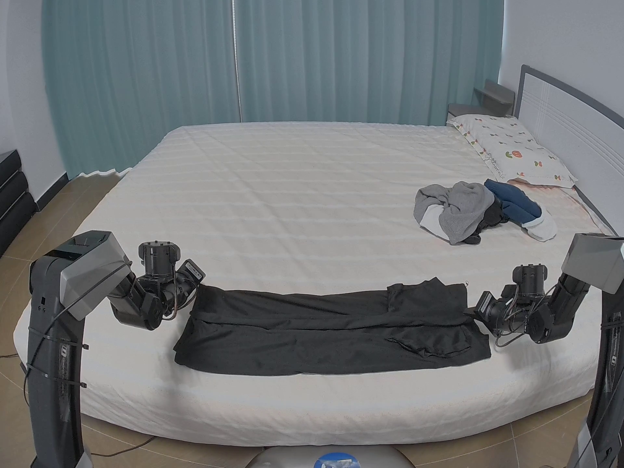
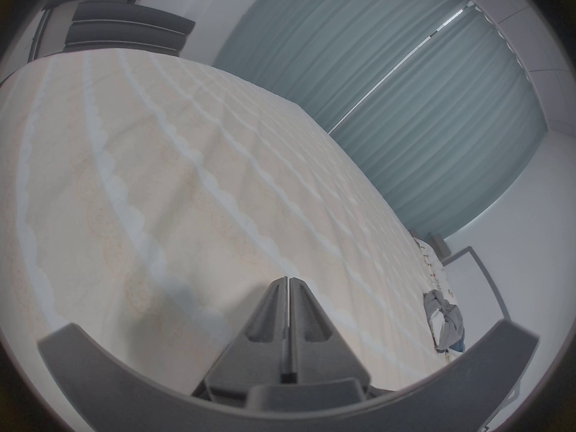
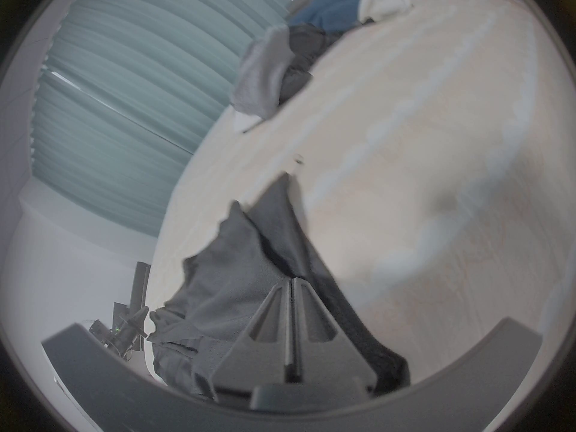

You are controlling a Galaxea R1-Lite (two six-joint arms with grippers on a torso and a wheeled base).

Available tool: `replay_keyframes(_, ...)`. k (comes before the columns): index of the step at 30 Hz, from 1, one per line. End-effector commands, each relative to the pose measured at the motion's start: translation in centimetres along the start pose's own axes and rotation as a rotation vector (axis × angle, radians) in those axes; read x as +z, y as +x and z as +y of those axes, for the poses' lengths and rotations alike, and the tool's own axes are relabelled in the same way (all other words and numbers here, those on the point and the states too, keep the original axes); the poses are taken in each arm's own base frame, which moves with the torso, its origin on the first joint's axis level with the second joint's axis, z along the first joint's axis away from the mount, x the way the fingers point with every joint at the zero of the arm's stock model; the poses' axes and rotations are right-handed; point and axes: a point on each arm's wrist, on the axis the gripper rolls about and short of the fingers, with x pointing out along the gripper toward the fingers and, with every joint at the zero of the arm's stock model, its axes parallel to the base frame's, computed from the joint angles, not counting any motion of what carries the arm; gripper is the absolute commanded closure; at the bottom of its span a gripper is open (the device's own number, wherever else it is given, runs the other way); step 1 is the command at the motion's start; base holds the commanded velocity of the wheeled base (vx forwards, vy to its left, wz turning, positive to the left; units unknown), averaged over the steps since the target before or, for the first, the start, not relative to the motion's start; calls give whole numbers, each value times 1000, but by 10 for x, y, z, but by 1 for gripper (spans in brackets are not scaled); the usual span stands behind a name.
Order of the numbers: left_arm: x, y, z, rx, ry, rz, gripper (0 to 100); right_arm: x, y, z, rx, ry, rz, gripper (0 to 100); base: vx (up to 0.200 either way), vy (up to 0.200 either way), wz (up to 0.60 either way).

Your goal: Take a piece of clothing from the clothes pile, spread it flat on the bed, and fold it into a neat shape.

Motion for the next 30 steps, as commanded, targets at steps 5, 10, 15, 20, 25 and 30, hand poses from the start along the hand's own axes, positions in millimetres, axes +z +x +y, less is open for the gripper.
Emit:
replay_keyframes(5, 1, -1, -1, -7, -1, 5, 100, 1, 1, 1, 19, 0, -20, 100, 0, 0, 0)
replay_keyframes(10, 1, -2, -1, -9, 1, 9, 0, 0, 0, 0, 20, 1, -19, 100, 0, 0, 0)
replay_keyframes(15, -4, -5, -2, -37, 6, 70, 0, -1, 0, 1, 22, -1, -17, 100, 0, 0, 0)
replay_keyframes(20, -6, -9, -2, -66, 15, 114, 0, -1, 1, 2, 23, -1, -18, 100, 0, 0, 0)
replay_keyframes(25, -10, -7, 0, -70, 62, 130, 0, -1, 0, 1, 22, 1, -17, 100, 0, 0, 0)
replay_keyframes(30, -11, -7, -2, -74, 77, 129, 100, -1, 0, 2, 23, 0, -18, 100, 0, 0, 0)
